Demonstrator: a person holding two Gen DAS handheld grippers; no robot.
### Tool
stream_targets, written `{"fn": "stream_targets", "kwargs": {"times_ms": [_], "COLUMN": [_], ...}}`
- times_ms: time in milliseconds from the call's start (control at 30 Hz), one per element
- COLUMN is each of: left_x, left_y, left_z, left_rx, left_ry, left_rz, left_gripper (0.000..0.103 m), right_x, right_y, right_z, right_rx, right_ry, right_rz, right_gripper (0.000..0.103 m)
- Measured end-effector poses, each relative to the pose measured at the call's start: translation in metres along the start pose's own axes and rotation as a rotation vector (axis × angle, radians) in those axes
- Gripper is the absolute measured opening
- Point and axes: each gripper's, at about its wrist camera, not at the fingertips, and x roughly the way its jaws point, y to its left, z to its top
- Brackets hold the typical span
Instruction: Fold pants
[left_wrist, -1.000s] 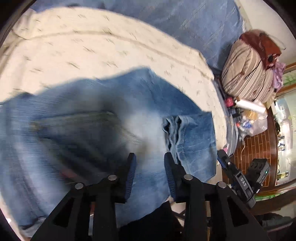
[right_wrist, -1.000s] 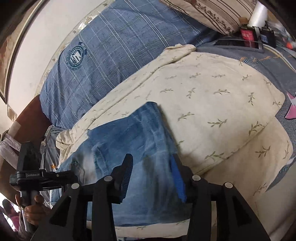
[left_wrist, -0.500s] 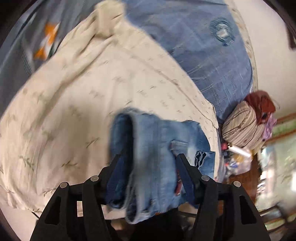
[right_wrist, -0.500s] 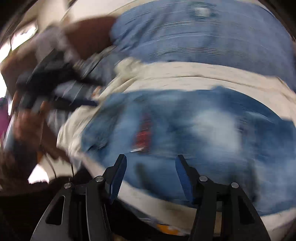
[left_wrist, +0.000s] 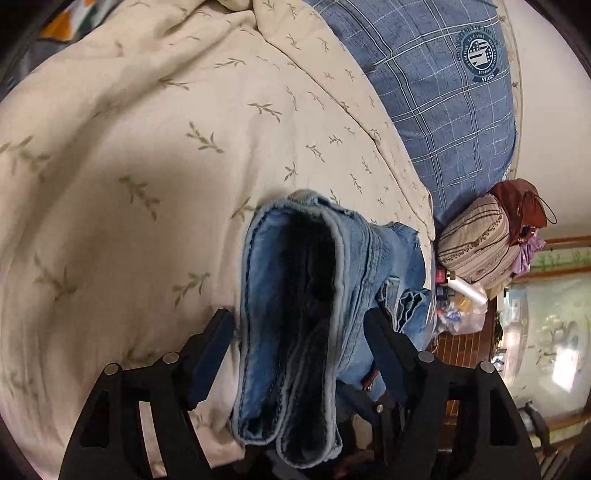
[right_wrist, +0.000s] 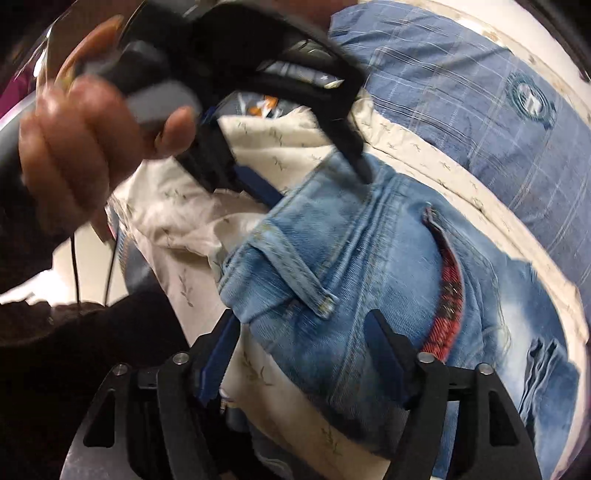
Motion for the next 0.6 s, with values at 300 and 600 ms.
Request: {"fn": "stream_targets", "kwargs": {"times_ms": [300, 600], "left_x": [0.037, 0.04], "left_y": [-0.019, -0.031], "left_z": [0.024, 0.021], "left_rx": [0.025, -0.006], "left_ry": [0.037, 0.046], "left_rz": [0.014, -0.032], "left_gripper": [0.071, 0.071], "right_x": [0.016, -0.026], "right_y": [0.0, -0.048], "right_z": [0.014, 0.009], "right_rx": [-0.003, 0.235], "right_ry": [-0.006, -0.054], "right_rz": [-0.02, 0.147], "right_gripper": [0.06, 0.028]}}
